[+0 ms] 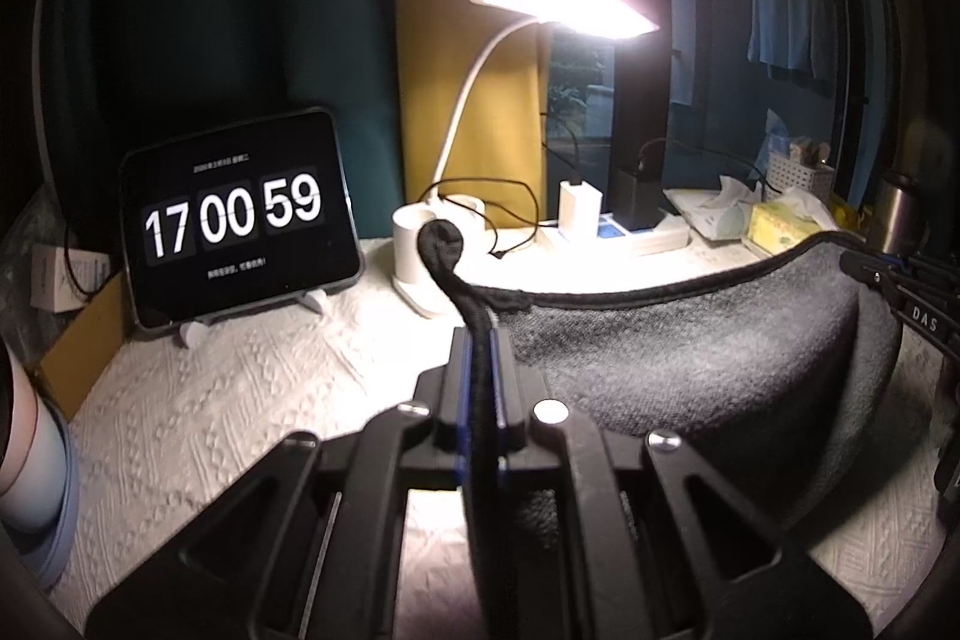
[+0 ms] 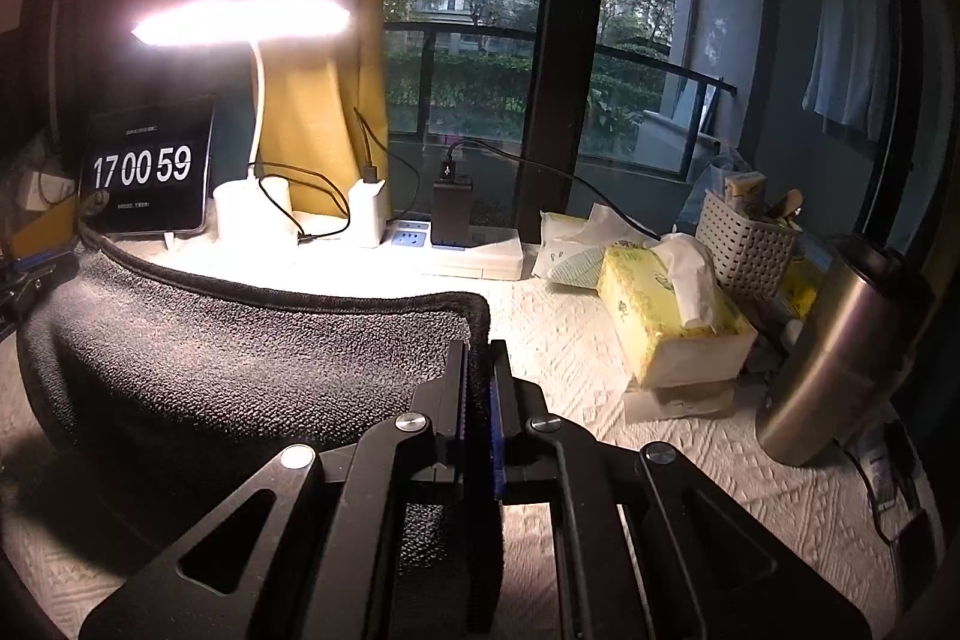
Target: Fold towel
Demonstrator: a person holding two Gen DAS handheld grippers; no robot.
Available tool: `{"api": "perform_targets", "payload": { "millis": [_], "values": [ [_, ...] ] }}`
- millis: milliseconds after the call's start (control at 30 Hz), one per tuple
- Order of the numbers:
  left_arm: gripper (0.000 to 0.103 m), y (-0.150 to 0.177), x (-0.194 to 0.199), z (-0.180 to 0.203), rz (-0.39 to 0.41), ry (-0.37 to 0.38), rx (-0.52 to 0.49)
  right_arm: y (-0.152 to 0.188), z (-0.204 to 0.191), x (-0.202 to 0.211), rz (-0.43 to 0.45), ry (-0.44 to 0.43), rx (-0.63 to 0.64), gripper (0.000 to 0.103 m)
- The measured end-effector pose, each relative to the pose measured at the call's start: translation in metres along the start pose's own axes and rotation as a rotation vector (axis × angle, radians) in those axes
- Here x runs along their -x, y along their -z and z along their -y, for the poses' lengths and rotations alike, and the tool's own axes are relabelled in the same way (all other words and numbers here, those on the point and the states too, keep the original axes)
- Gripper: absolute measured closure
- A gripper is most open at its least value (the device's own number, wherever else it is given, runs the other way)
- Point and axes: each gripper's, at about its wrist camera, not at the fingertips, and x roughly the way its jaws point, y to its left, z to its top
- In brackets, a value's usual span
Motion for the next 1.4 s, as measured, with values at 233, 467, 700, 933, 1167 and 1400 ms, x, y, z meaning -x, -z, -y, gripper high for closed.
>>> {"api": "perform_targets", "payload": {
  "millis": [233, 467, 700, 933, 1167, 1400],
  "values": [
    [0.097, -0.007, -0.017, -0.006, -0.002, 0.008, 0.009, -0.008, -0.002, -0.021, -0.01, 0.012, 0.013, 0.097],
    [0.097, -0.008, -0.044, -0.007, -0.04, 0.012, 0.02, -0.011, -0.002, -0.04, -0.027, 0.02, 0.012, 0.097],
    [0.097, -0.005, -0.072, -0.012, -0.093, 0.018, 0.047, -0.005, -0.002, -0.066, -0.066, 0.026, 0.007, 0.097],
    [0.097, -0.001, -0.094, -0.016, -0.153, 0.018, 0.058, 0.002, 0.002, -0.093, -0.131, 0.01, -0.015, 0.097],
    [0.095, 0.004, -0.126, -0.025, -0.298, 0.046, 0.118, 0.002, 0.004, -0.11, -0.191, 0.0, -0.035, 0.097],
    [0.093, 0.013, -0.143, -0.034, -0.386, 0.065, 0.173, 0.005, 0.003, -0.129, -0.287, 0.003, -0.027, 0.097]
  ]
}}
